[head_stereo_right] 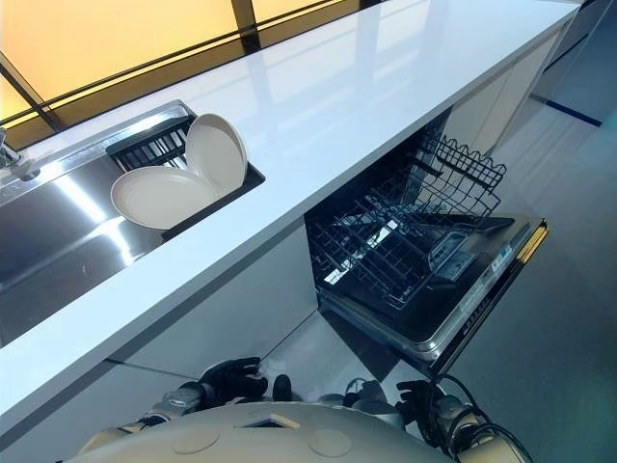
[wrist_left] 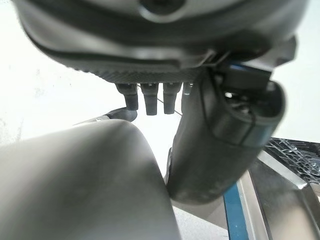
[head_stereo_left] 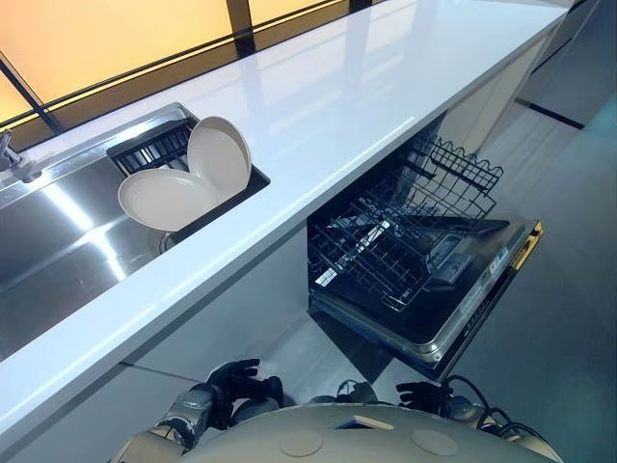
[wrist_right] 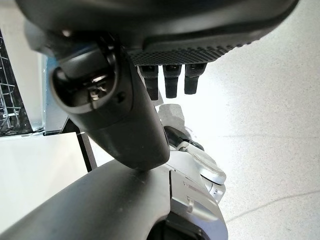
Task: Pick up plates and place into dishwasher.
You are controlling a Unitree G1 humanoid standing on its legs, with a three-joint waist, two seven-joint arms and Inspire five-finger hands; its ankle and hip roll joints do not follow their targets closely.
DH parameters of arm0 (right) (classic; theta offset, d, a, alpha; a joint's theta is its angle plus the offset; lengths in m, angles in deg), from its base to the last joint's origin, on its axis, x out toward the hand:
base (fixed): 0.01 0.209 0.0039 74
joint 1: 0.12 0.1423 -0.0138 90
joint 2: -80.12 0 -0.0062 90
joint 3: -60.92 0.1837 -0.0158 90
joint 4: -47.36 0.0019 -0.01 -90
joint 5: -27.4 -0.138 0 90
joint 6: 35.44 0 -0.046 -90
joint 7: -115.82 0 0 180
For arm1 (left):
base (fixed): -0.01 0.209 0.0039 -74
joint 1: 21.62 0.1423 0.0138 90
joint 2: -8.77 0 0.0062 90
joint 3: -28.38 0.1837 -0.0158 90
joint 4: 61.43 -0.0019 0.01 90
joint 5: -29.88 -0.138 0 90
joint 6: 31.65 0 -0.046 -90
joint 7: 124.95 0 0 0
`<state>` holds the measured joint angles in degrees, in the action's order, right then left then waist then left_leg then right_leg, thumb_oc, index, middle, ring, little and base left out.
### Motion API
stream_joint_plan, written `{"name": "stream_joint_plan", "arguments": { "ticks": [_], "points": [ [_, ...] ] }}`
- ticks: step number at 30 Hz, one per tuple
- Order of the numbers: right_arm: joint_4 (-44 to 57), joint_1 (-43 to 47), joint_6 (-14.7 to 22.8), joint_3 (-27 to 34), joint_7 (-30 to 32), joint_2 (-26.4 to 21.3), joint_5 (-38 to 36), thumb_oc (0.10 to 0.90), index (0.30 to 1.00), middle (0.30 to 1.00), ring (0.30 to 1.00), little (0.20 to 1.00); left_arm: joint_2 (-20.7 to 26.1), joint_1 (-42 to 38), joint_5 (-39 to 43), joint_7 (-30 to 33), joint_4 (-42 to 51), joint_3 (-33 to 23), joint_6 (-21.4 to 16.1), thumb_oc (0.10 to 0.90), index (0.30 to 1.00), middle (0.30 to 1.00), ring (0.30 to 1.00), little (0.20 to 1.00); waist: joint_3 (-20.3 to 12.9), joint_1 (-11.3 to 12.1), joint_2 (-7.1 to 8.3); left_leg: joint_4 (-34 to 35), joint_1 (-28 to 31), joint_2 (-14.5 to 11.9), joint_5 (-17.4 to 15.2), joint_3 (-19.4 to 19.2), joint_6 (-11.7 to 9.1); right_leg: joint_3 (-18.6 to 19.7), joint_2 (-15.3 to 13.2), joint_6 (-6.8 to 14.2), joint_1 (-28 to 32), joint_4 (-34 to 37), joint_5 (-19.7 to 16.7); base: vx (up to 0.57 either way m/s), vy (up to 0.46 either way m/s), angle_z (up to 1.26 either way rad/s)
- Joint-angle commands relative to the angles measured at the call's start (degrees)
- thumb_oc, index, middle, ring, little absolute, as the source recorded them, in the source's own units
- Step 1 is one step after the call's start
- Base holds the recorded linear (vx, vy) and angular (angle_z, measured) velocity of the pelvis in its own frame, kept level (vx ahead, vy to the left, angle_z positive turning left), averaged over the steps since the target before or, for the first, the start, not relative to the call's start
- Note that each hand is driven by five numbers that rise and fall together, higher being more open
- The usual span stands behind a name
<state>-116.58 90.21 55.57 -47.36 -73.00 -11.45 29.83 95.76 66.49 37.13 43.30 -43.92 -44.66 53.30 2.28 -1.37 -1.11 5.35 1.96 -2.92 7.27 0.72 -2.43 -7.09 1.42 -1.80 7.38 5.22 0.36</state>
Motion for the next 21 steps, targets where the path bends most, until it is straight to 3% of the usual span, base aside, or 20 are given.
{"name": "stream_joint_plan", "arguments": {
  "ticks": [1,9,21],
  "points": [
    [2.15,2.67,2.82,0.22,-1.43,4.76,0.62,0.8,0.9,0.9,0.9,0.9,-1.26,-2.1,-0.15,-1.24,-1.1,-0.44,-1.21,0.8,0.9,0.9,0.9,0.9,0.93,0.95,2.26,-0.35,3.2,4.16,-5.32,-2.45,2.8,0.16,-1.6,3.21,-2.02,-3.47,-0.78,0.0,0.0,0.0],
    [2.0,2.6,3.12,0.07,-1.48,4.69,0.96,0.8,0.9,0.9,0.9,0.9,-1.1,-2.14,0.42,-0.61,-1.06,-0.72,-1.55,0.8,0.9,0.9,0.9,0.9,1.06,1.15,2.42,-0.35,3.56,4.32,-5.58,-2.24,2.98,-0.02,-1.74,3.27,-1.71,-3.64,-0.57,0.0,0.0,0.0],
    [1.75,3.06,2.75,-0.74,-1.21,5.2,1.3,0.8,0.9,0.9,0.9,0.9,-1.11,-2.53,-3.27,4.46,-2.59,-0.57,1.12,0.8,0.9,0.9,0.9,0.9,0.64,1.27,2.46,-0.35,3.83,4.7,-5.83,-2.21,3.3,-0.11,-1.93,3.4,-1.42,-3.71,-0.5,0.0,0.0,0.0]
  ]
}}
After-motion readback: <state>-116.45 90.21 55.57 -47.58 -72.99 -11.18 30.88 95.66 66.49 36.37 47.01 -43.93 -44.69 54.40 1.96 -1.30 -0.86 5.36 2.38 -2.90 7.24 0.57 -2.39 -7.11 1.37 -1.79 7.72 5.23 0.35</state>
